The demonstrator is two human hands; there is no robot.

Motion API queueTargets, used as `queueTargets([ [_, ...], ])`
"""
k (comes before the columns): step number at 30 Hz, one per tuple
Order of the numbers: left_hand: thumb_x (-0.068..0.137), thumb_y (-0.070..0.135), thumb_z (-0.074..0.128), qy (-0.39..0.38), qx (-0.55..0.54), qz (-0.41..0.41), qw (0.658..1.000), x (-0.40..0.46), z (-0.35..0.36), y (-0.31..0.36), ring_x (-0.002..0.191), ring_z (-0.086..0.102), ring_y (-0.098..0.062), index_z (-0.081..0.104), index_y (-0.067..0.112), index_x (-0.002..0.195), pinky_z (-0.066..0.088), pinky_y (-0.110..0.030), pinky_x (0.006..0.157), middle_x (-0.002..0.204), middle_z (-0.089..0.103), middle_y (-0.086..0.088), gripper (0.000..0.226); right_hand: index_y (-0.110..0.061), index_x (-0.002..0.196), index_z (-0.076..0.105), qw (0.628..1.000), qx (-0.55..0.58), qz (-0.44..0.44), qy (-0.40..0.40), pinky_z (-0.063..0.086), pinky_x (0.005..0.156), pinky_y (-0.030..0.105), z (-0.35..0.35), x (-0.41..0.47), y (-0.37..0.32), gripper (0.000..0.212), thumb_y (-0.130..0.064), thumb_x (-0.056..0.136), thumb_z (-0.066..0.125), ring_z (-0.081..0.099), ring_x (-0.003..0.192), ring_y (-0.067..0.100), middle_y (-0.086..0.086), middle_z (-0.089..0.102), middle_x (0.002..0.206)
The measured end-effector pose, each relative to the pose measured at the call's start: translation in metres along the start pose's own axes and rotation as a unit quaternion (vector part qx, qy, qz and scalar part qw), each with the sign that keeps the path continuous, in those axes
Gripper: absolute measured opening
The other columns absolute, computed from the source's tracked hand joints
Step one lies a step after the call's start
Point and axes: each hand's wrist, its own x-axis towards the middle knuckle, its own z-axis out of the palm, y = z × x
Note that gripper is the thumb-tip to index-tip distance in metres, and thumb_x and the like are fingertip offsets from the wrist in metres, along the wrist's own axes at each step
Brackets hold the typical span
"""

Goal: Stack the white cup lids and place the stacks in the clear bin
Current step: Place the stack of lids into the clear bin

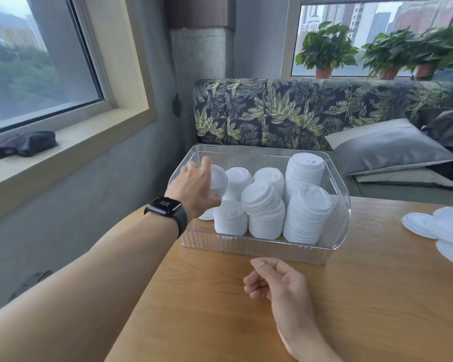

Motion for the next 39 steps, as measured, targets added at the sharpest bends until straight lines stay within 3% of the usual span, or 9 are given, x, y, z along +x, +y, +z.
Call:
queueTargets([
  [3, 0.083, 0.035, 0.075, -0.007, 0.023, -0.009, 1.000, 0.005, 0.009, -0.002, 0.109, 0.055, -0.038, 0.040, 0.011, 0.122, 0.041, -0.038, 0.076, 0.113, 0.052, -0.016, 0.058, 0.004, 0.095, 0.073, 1.000, 0.012, 0.008, -0.006, 0.053, 0.059, 0.032, -0.001, 0.004, 0.000, 0.012, -0.007, 0.095, 0.068, 0.067, 0.065, 0.029, 0.026, 0.072, 0.076],
  [7, 0.083, 0.030, 0.078, -0.018, 0.038, -0.011, 0.999, 0.008, 0.019, -0.003, 0.104, 0.058, -0.039, 0.039, 0.011, 0.120, 0.042, -0.039, 0.072, 0.106, 0.044, -0.013, 0.058, 0.003, 0.097, 0.072, 1.000, 0.009, 0.007, -0.015, 0.053, 0.061, 0.031, 0.002, 0.011, -0.002, 0.013, -0.008, 0.095, 0.067, 0.068, 0.067, 0.027, 0.024, 0.073, 0.076],
  [11, 0.083, 0.033, 0.080, -0.034, 0.055, -0.014, 0.998, 0.009, 0.023, -0.003, 0.096, 0.055, -0.035, 0.037, 0.011, 0.123, 0.043, -0.039, 0.070, 0.113, 0.047, -0.015, 0.063, 0.003, 0.097, 0.072, 1.000, 0.003, 0.000, -0.012, 0.053, 0.062, 0.031, 0.004, 0.018, -0.002, 0.011, -0.007, 0.096, 0.067, 0.068, 0.068, 0.027, 0.022, 0.073, 0.076],
  [17, 0.083, 0.042, 0.078, -0.029, 0.134, 0.002, 0.990, 0.011, 0.025, -0.004, 0.117, 0.051, -0.034, 0.040, 0.011, 0.124, 0.043, -0.037, 0.078, 0.118, 0.059, -0.016, 0.064, 0.001, 0.094, 0.073, 1.000, 0.004, -0.001, -0.012, 0.053, 0.063, 0.032, 0.004, 0.021, -0.001, 0.010, -0.008, 0.095, 0.068, 0.068, 0.069, 0.027, 0.021, 0.073, 0.076],
  [24, 0.092, 0.057, 0.067, -0.068, 0.239, 0.042, 0.968, 0.015, 0.030, -0.006, 0.110, 0.050, -0.029, 0.043, 0.014, 0.122, 0.041, -0.037, 0.089, 0.109, 0.070, -0.010, 0.058, 0.000, 0.092, 0.073, 1.000, 0.003, -0.006, -0.008, 0.052, 0.063, 0.032, 0.005, 0.021, -0.001, 0.010, -0.007, 0.095, 0.067, 0.068, 0.068, 0.027, 0.021, 0.073, 0.075],
  [28, 0.093, 0.067, 0.058, -0.082, 0.297, 0.057, 0.950, 0.014, 0.036, -0.013, 0.113, 0.050, -0.028, 0.043, 0.015, 0.124, 0.038, -0.038, 0.094, 0.117, 0.069, -0.007, 0.063, -0.001, 0.089, 0.073, 1.000, -0.002, -0.009, -0.005, 0.051, 0.063, 0.033, 0.005, 0.020, -0.001, 0.010, -0.006, 0.095, 0.067, 0.067, 0.068, 0.026, 0.020, 0.072, 0.074],
  [32, 0.097, 0.061, 0.057, -0.075, 0.309, 0.058, 0.946, 0.013, 0.043, -0.012, 0.119, 0.048, -0.027, 0.046, 0.015, 0.125, 0.036, -0.038, 0.097, 0.124, 0.066, -0.006, 0.055, -0.001, 0.089, 0.074, 1.000, -0.010, -0.012, -0.002, 0.052, 0.063, 0.032, 0.005, 0.019, -0.001, 0.010, -0.006, 0.095, 0.067, 0.067, 0.067, 0.026, 0.019, 0.072, 0.073],
  [35, 0.104, 0.041, 0.055, -0.074, 0.295, 0.048, 0.951, 0.011, 0.050, -0.011, 0.123, 0.050, -0.028, 0.049, 0.009, 0.134, 0.038, -0.038, 0.101, 0.130, 0.062, -0.007, 0.044, -0.001, 0.089, 0.074, 1.000, -0.013, -0.013, 0.001, 0.051, 0.063, 0.033, 0.006, 0.019, -0.001, 0.010, -0.006, 0.095, 0.067, 0.067, 0.067, 0.026, 0.019, 0.072, 0.073],
  [39, 0.102, 0.036, 0.058, -0.081, 0.256, 0.041, 0.962, 0.009, 0.058, -0.013, 0.135, 0.051, -0.032, 0.033, 0.002, 0.152, 0.031, -0.042, 0.119, 0.150, 0.049, -0.016, 0.066, -0.002, 0.088, 0.074, 1.000, -0.016, -0.014, 0.001, 0.051, 0.062, 0.032, 0.007, 0.018, -0.002, 0.011, -0.007, 0.095, 0.067, 0.067, 0.066, 0.025, 0.019, 0.072, 0.072],
])
